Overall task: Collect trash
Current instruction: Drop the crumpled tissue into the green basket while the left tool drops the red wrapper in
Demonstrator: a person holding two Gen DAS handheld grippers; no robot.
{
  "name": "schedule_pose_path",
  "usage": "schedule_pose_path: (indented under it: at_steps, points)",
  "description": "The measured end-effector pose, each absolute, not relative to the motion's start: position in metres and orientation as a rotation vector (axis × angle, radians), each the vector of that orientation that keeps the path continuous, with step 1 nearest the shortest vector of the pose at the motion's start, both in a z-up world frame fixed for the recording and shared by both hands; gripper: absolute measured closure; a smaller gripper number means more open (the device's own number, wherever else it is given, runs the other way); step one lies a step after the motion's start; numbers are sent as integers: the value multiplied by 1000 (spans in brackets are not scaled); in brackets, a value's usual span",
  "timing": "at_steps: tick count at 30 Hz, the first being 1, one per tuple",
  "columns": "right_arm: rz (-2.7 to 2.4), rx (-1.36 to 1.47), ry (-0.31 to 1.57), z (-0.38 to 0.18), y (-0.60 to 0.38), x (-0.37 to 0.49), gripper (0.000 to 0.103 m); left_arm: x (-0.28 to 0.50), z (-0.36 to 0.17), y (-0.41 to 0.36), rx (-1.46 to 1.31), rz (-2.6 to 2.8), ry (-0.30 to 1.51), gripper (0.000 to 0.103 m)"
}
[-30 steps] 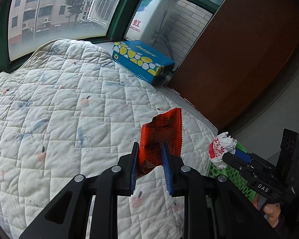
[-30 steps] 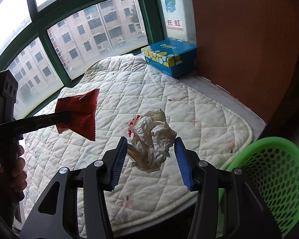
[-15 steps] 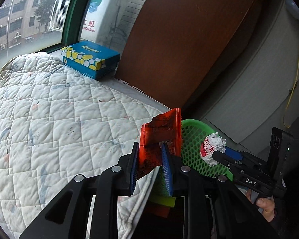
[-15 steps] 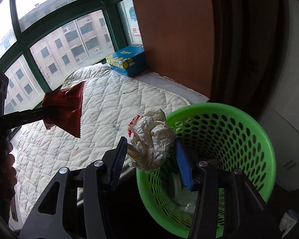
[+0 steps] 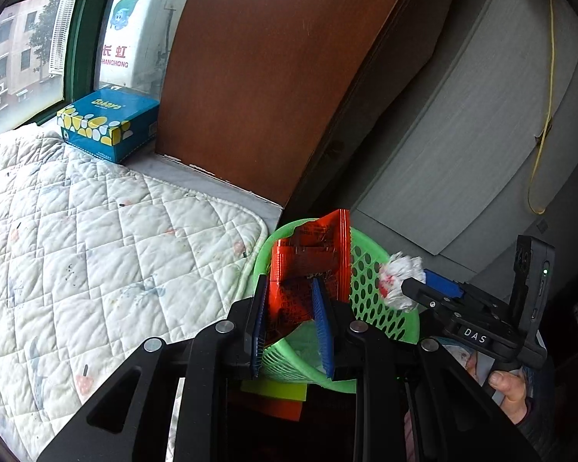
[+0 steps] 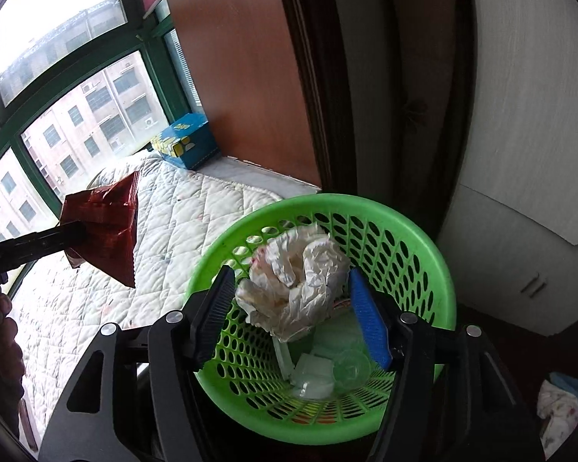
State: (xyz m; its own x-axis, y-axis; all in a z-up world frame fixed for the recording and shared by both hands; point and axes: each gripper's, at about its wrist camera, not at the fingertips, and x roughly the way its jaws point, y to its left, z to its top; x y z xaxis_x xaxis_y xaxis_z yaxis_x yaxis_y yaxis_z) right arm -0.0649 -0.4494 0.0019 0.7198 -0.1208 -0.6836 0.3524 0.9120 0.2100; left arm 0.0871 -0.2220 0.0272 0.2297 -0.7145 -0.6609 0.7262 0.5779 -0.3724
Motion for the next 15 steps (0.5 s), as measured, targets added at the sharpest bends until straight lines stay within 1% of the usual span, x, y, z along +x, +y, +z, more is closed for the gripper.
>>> schedule_pose_path:
  at_steps: [2,7,15]
  points:
    - [-278,355,716,2,-456,-71,34,85,27,-232,26,-998,907,81]
    - [-309,377,695,5,-471,-86,33,78,19,-255,58,-1019,928,81]
    - [-346,387,663,12,-483,-111,25,67,-1,-287,115,-1039,969,81]
